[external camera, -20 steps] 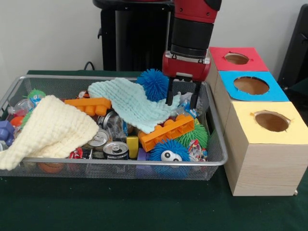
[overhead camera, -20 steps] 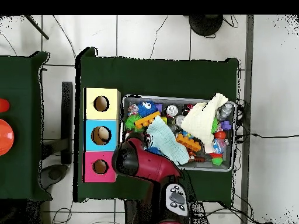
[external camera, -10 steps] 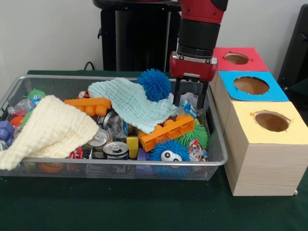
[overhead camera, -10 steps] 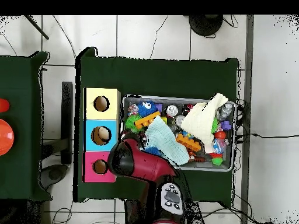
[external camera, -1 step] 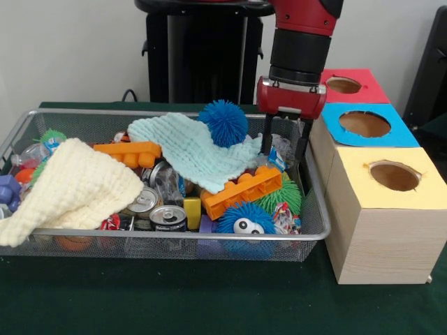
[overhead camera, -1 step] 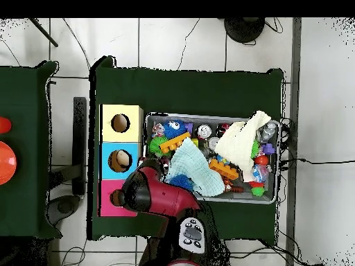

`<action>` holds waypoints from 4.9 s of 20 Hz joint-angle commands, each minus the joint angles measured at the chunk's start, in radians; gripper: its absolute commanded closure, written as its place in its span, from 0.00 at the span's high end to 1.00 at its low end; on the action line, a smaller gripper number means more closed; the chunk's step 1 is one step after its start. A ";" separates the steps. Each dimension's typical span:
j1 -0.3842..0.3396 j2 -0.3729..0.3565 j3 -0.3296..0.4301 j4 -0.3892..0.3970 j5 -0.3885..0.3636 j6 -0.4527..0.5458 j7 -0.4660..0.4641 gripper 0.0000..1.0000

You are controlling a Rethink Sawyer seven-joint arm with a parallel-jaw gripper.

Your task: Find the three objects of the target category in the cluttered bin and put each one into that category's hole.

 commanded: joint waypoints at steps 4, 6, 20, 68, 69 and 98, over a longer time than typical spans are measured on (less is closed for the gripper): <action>-0.004 0.084 0.036 -0.002 -0.016 -0.110 0.220 1.00; 0.004 0.094 0.023 -0.008 -0.013 -0.126 0.216 1.00; 0.022 0.086 -0.014 -0.026 0.022 0.076 0.159 1.00; 0.088 0.067 -0.060 -0.006 0.067 0.092 0.205 0.00; 0.088 0.049 -0.063 -0.002 0.065 0.109 0.201 0.00; 0.181 -0.233 -0.196 -0.058 0.041 0.573 0.230 0.00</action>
